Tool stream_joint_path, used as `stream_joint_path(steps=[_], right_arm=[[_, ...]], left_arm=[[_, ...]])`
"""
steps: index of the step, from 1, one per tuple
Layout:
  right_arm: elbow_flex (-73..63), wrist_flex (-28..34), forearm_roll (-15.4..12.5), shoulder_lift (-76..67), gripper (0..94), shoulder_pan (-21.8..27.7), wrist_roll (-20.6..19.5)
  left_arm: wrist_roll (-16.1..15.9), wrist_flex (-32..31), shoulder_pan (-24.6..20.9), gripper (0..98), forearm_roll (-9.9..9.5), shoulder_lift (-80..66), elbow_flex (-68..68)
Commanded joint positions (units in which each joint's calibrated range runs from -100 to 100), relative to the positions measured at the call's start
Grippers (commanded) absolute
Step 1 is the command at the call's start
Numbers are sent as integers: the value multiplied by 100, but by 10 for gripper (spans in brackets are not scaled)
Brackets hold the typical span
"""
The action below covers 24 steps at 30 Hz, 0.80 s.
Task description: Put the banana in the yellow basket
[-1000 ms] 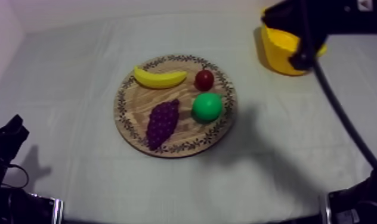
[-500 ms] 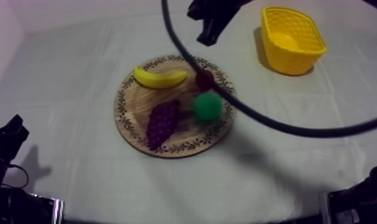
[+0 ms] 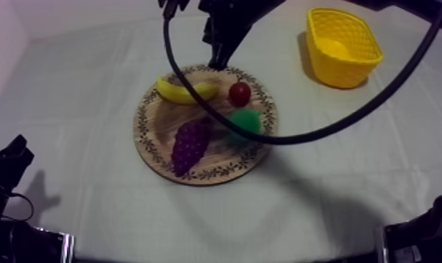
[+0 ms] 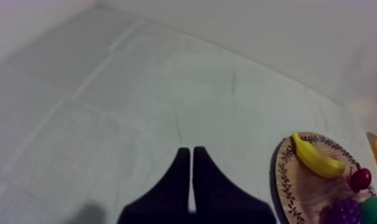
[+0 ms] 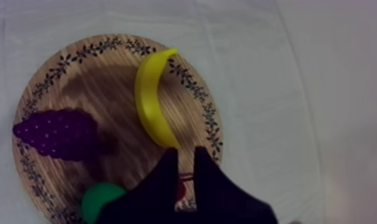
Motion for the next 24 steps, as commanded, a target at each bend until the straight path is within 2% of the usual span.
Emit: stream_joint_path(steps=[1, 4, 8, 10, 16, 24], right_arm=[[26, 18, -28, 9, 221, 5, 53], [107, 10, -55, -19, 441, -13, 92], [222, -5, -65, -66, 570, -70, 75], [265, -10, -71, -85, 580, -95, 43], [354, -76, -67, -64, 516, -143, 12], [296, -264, 15, 390, 505, -156, -28]], left_arm=[[2, 0, -2, 1, -3, -5, -1], [2, 0, -2, 1, -3, -5, -1], [2, 0, -2, 1, -3, -5, -1], [2, 0, -2, 1, -3, -5, -1], [2, 0, -2, 1, -3, -5, -1], [2, 0, -2, 1, -3, -5, -1]])
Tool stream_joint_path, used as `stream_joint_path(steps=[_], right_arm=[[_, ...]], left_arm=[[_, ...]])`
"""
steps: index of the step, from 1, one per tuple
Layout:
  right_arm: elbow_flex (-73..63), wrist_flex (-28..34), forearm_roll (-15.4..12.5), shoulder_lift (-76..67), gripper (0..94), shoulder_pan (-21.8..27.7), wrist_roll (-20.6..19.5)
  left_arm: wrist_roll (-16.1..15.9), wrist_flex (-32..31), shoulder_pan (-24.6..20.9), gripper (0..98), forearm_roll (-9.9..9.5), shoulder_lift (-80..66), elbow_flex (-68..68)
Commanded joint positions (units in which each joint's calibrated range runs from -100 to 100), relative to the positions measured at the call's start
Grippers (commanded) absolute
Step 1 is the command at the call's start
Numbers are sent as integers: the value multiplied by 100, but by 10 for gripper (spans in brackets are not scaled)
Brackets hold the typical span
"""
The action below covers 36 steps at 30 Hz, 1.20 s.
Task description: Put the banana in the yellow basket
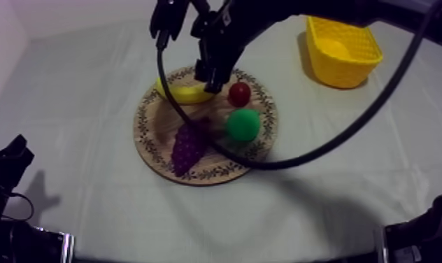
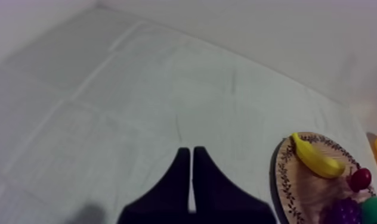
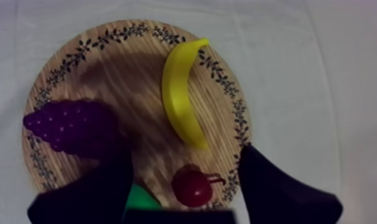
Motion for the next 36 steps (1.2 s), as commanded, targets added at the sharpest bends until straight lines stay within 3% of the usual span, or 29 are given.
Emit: stream_joint_path(steps=[1, 30, 36], right_arm=[[-88, -35, -3, 171, 505, 3, 14], [-1773, -117, -58, 2600, 501, -12, 98], [-1898, -146, -67, 2899, 417, -30, 160]], left_arm=[[2, 0, -2, 1, -3, -5, -1], [2, 0, -2, 1, -3, -5, -1], [2, 0, -2, 1, -3, -5, -1]])
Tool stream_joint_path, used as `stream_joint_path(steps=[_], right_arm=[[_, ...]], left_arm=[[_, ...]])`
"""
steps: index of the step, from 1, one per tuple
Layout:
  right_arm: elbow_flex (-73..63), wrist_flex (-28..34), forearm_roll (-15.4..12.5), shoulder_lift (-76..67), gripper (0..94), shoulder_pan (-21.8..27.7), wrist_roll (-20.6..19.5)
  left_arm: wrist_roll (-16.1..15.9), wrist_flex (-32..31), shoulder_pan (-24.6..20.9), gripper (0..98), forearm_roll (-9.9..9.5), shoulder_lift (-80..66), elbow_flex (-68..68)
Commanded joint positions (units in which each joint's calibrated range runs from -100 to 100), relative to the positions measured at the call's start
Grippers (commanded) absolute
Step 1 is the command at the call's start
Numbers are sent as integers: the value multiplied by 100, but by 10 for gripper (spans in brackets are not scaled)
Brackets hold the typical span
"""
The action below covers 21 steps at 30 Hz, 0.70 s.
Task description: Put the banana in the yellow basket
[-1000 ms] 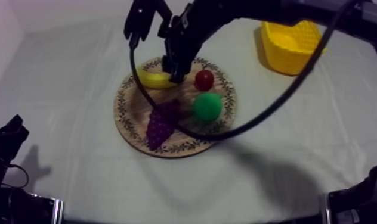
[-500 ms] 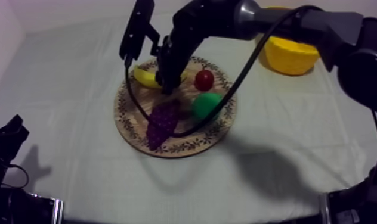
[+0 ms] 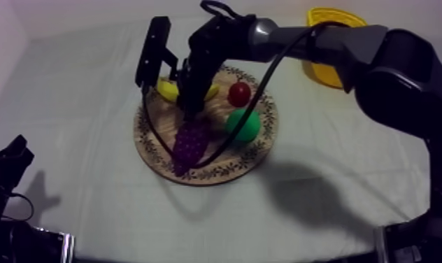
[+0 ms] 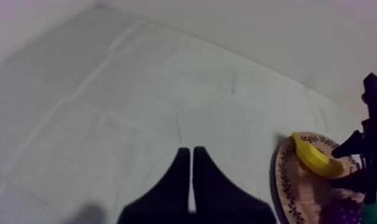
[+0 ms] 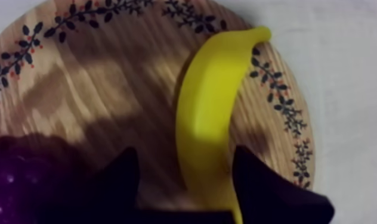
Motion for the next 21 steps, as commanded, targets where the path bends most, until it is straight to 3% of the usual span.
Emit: stream_joint_path(steps=[1, 9, 21], right_arm=[[-9, -20, 2, 66, 403, -1, 27], [-145, -101, -13, 209, 244, 58, 48], [185, 127, -84, -936, 245, 211, 140]], left_arm=[[2, 0, -2, 1, -3, -5, -1], [2, 0, -2, 1, -3, -5, -1], [2, 0, -2, 1, -3, -5, -1]])
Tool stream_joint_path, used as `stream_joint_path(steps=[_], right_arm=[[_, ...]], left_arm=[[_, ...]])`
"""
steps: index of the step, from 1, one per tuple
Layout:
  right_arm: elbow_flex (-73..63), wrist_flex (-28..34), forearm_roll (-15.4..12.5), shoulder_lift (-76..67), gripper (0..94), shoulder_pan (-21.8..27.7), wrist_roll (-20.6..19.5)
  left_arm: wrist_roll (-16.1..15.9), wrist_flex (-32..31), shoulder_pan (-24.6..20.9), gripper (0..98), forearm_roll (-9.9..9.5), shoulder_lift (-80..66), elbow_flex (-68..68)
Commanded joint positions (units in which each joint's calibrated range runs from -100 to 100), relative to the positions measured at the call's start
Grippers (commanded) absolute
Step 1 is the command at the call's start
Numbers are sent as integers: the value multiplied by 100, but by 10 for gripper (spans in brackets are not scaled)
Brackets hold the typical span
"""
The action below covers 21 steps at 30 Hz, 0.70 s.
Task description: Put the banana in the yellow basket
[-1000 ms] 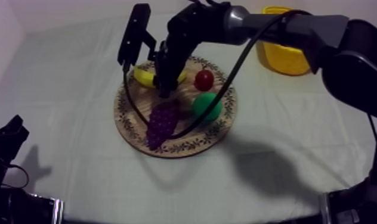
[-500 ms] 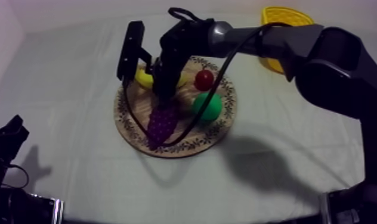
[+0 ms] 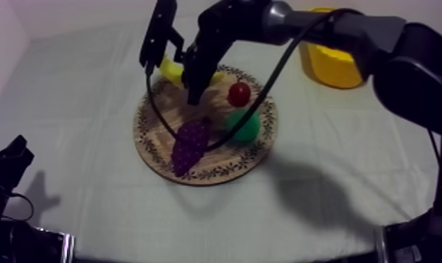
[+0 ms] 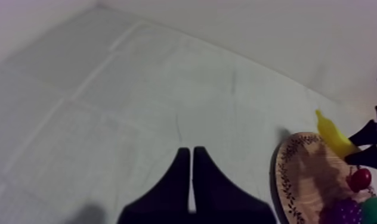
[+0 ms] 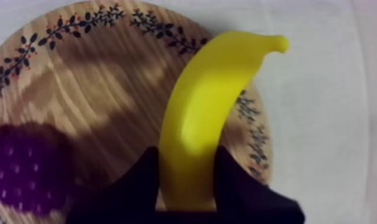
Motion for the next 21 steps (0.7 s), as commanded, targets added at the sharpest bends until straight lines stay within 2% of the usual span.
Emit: stream_joint_path(steps=[1, 8, 15, 21], right_arm=[[183, -37, 19, -434, 245, 57, 37], [1054, 68, -13, -1690, 257, 515, 276], [1547, 418, -196, -2611, 266, 1288, 712], [1673, 503, -247, -2884, 267, 1946, 946]], left_arm=[[2, 0, -2, 1, -3, -5, -1], [2, 0, -2, 1, -3, -5, -1], [2, 0, -2, 1, -3, -5, -1], [2, 0, -2, 1, -3, -5, -1]])
